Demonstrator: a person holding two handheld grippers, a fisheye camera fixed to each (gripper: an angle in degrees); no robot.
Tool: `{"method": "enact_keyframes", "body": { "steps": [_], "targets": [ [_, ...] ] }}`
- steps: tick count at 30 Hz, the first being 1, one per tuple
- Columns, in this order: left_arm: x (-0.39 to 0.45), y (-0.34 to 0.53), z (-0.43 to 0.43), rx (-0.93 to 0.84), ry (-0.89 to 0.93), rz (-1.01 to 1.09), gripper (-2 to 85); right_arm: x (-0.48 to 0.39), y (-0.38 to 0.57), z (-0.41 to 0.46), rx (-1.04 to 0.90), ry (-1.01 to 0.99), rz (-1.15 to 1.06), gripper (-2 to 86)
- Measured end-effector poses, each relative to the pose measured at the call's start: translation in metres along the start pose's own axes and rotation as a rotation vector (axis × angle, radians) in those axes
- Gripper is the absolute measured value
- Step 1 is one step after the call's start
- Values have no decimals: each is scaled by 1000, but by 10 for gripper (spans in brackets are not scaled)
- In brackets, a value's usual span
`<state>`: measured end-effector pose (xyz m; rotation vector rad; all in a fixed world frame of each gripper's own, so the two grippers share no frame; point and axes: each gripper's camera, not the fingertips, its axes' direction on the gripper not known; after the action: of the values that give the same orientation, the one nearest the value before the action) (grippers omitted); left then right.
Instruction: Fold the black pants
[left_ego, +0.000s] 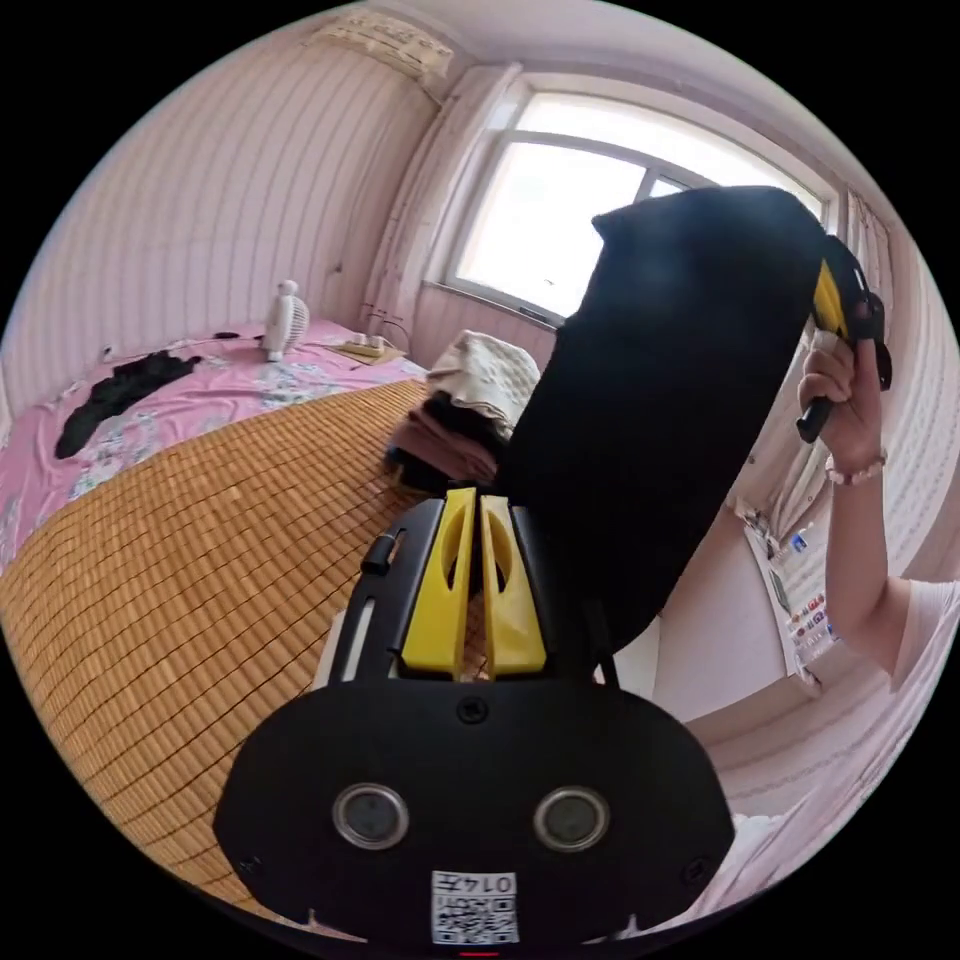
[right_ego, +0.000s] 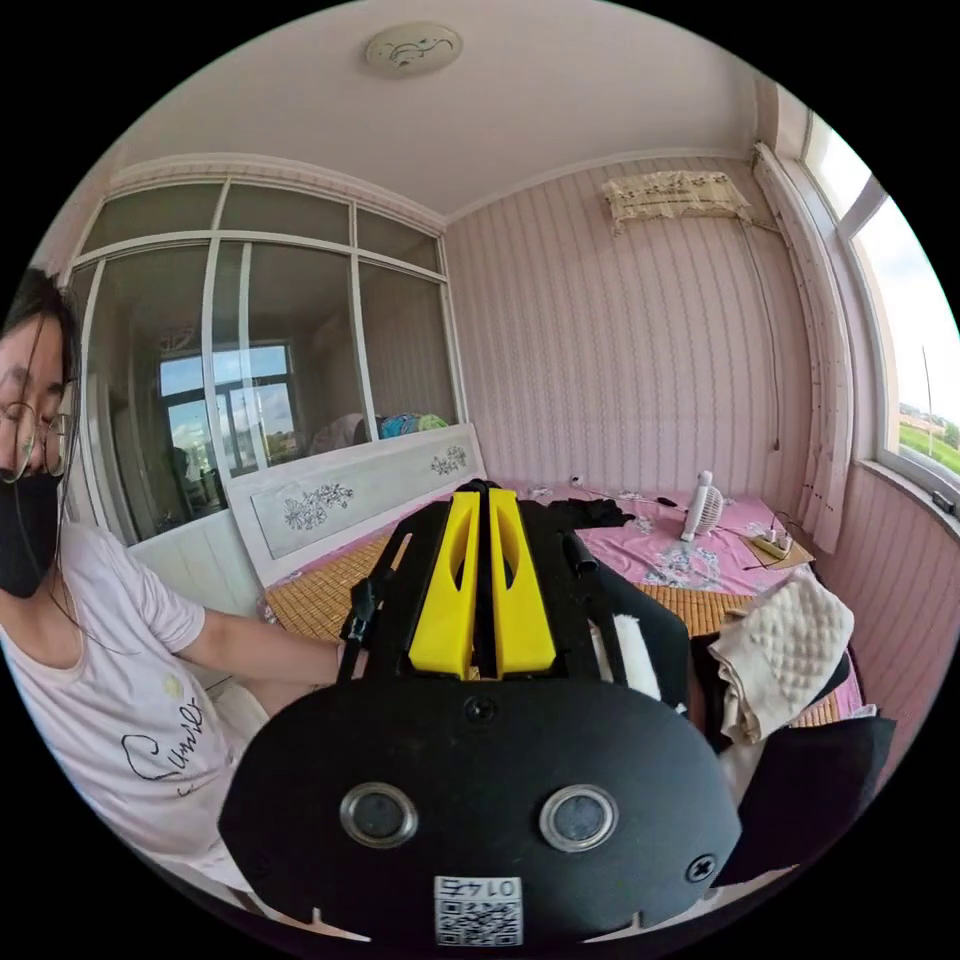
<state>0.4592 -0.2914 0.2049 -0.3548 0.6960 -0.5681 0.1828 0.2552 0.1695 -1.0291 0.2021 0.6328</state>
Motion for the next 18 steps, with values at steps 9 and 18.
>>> {"method": "enact_keyframes", "body": {
  "steps": [9,18],
  "targets": [
    [-117,144,-401,286,-449,-273,-10,-94,-28,200,86,-327,95,8],
    [-131,253,-562,275,-546,-256,-10,-43,138,355,-370,-125,292,16]
  ]
}}
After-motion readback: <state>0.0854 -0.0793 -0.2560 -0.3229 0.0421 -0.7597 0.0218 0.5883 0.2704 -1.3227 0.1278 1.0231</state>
